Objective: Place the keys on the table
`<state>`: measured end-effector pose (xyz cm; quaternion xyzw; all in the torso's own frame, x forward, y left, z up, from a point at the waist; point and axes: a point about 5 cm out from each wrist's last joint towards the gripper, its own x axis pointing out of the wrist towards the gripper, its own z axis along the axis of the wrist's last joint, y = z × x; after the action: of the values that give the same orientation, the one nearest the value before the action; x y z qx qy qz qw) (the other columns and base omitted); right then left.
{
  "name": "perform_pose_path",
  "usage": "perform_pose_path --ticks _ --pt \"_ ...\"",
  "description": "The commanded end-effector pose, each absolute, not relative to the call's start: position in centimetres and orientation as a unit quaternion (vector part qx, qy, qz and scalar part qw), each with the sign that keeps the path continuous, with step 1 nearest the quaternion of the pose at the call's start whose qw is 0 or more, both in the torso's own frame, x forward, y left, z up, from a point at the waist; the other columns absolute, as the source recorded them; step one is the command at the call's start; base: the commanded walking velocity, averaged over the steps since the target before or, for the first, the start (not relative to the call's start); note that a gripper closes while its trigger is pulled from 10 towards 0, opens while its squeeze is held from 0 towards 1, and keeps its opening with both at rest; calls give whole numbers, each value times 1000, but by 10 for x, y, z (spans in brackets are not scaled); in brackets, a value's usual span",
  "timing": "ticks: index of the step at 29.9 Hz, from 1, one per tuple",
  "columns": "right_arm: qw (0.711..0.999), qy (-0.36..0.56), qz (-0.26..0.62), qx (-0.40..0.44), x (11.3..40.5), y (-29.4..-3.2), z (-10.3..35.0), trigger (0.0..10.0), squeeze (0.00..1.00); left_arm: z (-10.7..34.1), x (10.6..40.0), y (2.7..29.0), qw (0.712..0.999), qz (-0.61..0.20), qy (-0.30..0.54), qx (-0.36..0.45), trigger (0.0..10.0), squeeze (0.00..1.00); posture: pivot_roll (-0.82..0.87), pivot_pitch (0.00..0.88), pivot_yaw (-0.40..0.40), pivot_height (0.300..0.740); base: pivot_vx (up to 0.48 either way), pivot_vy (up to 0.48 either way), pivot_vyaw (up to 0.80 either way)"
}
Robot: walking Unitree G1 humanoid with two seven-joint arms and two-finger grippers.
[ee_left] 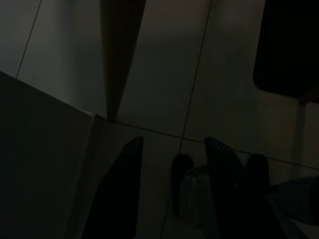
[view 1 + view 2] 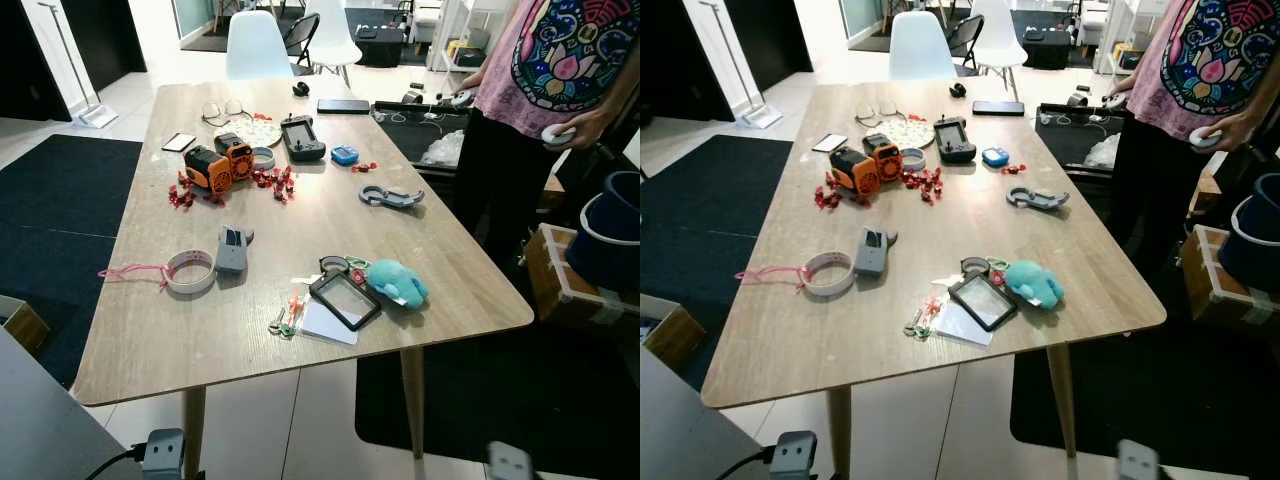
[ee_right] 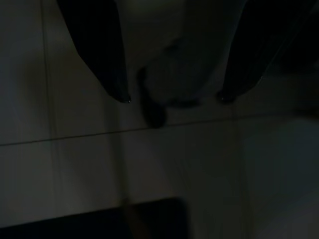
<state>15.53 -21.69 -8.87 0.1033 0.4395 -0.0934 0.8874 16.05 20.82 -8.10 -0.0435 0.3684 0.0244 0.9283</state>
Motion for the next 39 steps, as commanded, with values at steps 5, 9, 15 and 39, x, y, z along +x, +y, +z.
perform_pose_path --ticks 5,9,15,39 --pt "886 448 -54 102 152 -202 -92 10000 0 -84 154 211 922 31 383 -47 10000 0 38 84 15 740 0 0 0" --pt "887 449 -46 98 152 -199 -93 10000 0 -85 152 212 921 31 386 -44 10000 0 38 76 17 740 0 0 0" --pt "887 453 -32 82 152 -197 -93 10000 0 -84 153 214 921 35 386 -39 10000 0 40 71 19 740 0 0 0" --pt "874 482 60 10 143 -184 -98 10000 0 -82 154 214 927 28 373 -31 10000 0 40 51 16 740 0 0 333"
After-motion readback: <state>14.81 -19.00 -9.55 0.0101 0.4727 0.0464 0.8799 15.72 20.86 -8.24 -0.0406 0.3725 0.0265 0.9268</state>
